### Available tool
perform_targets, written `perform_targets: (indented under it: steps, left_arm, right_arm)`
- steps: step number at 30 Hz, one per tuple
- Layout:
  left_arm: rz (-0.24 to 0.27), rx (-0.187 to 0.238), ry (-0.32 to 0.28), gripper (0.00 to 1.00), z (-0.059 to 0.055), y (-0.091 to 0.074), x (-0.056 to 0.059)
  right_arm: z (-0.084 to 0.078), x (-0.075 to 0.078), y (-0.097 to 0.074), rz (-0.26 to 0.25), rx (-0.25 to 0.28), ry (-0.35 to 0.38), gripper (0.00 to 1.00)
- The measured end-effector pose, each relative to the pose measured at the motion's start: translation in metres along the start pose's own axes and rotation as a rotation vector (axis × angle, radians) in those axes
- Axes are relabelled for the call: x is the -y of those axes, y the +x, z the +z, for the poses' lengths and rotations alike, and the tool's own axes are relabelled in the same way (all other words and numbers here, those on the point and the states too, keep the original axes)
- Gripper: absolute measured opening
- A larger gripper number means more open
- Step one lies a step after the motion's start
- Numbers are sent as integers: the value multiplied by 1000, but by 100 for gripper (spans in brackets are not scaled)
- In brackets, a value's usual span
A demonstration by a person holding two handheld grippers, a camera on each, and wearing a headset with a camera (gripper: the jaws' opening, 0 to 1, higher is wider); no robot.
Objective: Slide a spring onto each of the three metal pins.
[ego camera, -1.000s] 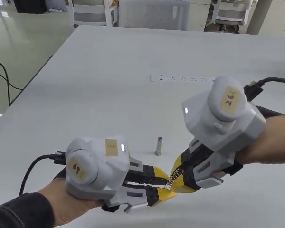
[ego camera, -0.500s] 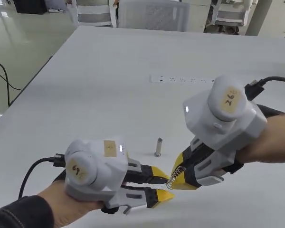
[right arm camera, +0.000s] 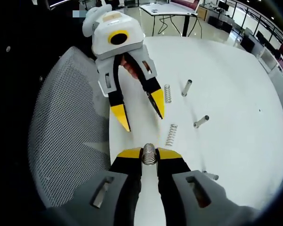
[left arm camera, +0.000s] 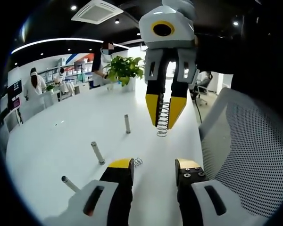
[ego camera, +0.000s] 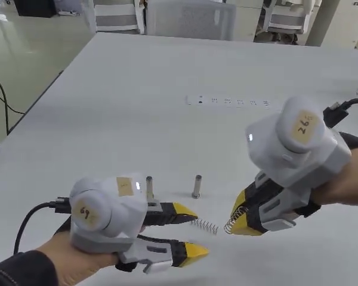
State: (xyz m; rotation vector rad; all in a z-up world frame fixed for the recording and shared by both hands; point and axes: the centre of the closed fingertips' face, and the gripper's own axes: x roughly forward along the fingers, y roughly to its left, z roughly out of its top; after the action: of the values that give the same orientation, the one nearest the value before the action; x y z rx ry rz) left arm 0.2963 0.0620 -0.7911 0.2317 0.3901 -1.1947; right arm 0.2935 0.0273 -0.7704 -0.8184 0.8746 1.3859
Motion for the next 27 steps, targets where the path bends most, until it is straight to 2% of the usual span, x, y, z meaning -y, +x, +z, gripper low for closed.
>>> perform_targets:
  steps: [9,13,27]
  left_arm:
    - [97,2,-70,46,-17,-19,-20]
    - [131,0,-90,50,-24,-28,-24]
    - [246,4,-133,61,-36,-55,-47]
  right_arm:
    - [-11,5,-4,-13,-9,29,13]
    - [-13,8,-8,-20,-6,39,13]
    - [-24,20,-22,-51,-13,69,13]
